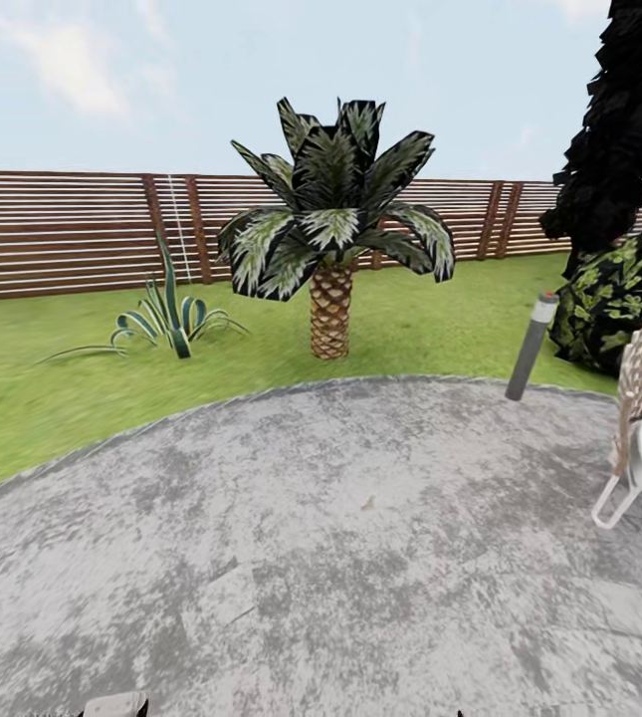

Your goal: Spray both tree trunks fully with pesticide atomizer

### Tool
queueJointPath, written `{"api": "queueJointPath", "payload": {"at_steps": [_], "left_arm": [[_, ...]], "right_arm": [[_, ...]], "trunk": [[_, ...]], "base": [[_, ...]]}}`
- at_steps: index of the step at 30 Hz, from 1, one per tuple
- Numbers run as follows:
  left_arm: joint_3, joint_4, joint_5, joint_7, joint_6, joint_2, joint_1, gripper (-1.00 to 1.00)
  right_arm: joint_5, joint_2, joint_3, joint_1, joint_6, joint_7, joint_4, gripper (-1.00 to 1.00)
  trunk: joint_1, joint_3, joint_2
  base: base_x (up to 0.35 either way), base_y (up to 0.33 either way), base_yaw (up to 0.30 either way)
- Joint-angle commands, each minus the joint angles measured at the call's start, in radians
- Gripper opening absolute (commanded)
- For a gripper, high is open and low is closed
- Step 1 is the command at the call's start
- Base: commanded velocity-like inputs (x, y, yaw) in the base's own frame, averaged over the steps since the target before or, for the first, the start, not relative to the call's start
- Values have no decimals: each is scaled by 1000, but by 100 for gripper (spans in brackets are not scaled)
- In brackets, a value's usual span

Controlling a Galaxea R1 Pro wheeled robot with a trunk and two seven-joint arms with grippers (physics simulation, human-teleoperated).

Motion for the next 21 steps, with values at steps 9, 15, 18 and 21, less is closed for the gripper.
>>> {"api": "queueJointPath", "payload": {"at_steps": [9, 15, 18, 21], "left_arm": [[2, 1, 1, -1, -3, 0, -1, 100], [2, 1, 1, -1, -4, 0, -1, 100], [2, 1, 2, -1, -5, 0, -1, 100], [2, 1, 2, -1, -4, 0, -1, 100]], "right_arm": [[1, 0, -1, 0, -3, 0, 0, 100], [1, 0, -1, 0, -3, 0, 1, 100], [1, 0, -1, 0, -3, 0, 0, 100], [1, 0, -1, 0, -3, 0, 0, 100]], "trunk": [[0, -1, 0], [0, -1, 0], [0, -1, 0], [0, -1, 0]], "base": [[105, 0, 278], [9, 0, 279], [1, 0, 279], [25, -2, 279]]}}
